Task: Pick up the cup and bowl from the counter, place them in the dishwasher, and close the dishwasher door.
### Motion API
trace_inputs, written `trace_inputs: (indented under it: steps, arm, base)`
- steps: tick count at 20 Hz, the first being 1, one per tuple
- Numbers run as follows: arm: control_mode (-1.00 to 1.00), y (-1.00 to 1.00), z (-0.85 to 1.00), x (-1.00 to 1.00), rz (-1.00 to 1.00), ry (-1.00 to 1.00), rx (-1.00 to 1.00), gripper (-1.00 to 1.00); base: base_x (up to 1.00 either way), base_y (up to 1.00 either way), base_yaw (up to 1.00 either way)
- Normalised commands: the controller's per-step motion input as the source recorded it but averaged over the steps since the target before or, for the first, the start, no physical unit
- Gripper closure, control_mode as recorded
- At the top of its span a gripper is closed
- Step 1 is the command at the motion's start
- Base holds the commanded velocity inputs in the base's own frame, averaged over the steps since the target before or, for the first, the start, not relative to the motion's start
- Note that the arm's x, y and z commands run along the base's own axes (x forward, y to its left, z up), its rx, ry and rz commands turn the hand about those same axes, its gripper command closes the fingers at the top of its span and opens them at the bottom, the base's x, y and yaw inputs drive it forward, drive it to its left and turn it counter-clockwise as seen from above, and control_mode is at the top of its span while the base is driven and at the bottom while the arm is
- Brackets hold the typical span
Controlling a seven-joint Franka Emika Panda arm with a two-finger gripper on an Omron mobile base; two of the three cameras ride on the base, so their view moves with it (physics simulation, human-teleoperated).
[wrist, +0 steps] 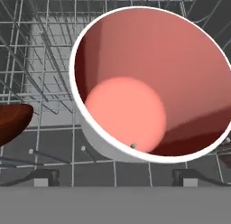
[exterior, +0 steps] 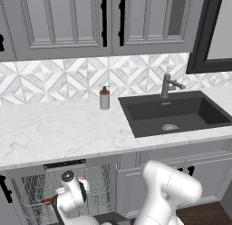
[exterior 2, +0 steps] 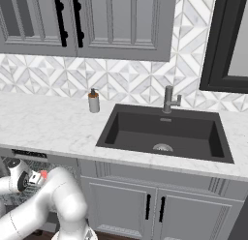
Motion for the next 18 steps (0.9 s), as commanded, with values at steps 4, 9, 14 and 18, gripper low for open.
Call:
trace_inputs:
  steps: [4, 9, 14, 18]
  arm:
    - [-1.0, -0.36, 0.0, 0.11, -0.02, -0.38, 0.0, -1.0]
    - [-1.0, -0.28, 0.03, 0.32, 0.0, -0.23, 0.0, -1.0]
    - [-1.0, 0.0, 0.13, 0.35, 0.0, -0.02, 0.0, -1.0]
    - [-1.0, 0.05, 0.21, 0.39, 0.0, 0.02, 0.0, -1.0]
  base:
    - [0.0, 0.0, 0.0]
    - [0.0, 0.0, 0.0]
    - [0.0, 0.0, 0.0]
    - [0.0, 0.0, 0.0]
